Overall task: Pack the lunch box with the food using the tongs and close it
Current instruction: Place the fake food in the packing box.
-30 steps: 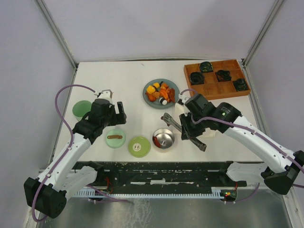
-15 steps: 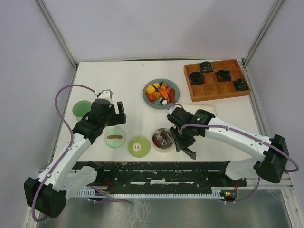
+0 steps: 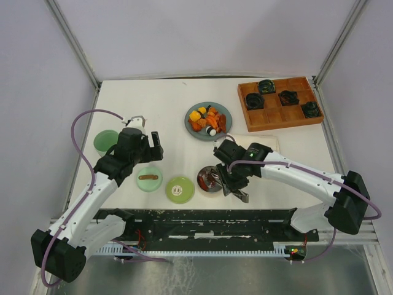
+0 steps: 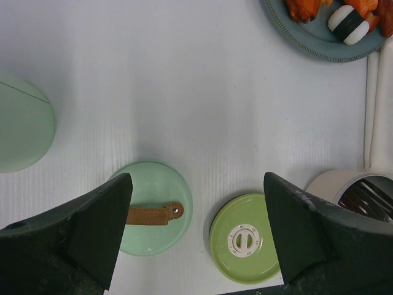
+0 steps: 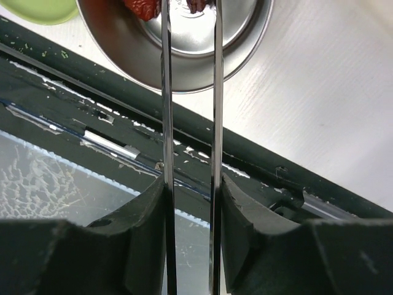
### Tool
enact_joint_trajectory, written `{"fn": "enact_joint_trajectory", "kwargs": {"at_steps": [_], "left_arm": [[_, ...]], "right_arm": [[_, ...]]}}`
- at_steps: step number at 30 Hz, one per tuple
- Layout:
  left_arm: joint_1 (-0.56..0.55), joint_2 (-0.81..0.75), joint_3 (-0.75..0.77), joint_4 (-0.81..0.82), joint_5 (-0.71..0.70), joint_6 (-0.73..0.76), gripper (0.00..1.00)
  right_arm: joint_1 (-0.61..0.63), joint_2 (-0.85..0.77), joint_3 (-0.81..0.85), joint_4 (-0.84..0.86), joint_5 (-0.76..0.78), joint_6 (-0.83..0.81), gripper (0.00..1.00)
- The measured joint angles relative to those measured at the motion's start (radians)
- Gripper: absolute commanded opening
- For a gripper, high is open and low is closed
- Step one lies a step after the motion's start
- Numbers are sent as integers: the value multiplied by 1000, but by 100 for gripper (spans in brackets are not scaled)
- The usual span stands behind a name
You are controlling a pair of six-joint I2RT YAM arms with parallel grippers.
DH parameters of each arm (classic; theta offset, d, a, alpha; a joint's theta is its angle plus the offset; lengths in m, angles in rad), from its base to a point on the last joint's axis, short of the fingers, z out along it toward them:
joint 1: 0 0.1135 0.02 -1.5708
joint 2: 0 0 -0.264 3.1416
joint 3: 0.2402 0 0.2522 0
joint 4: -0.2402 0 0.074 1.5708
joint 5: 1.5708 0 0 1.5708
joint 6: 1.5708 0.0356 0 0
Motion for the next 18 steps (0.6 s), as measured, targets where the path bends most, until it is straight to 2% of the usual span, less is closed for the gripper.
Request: {"fn": "enact_joint_trajectory", "kwargs": {"at_steps": [10,18], "left_arm": [[0,3,0,0,0,0,93],[0,3,0,0,0,0,93]], "right_arm": [[0,-39,29,-58,75,0,45],[0,-114,146,-84,132,-9,45]]}}
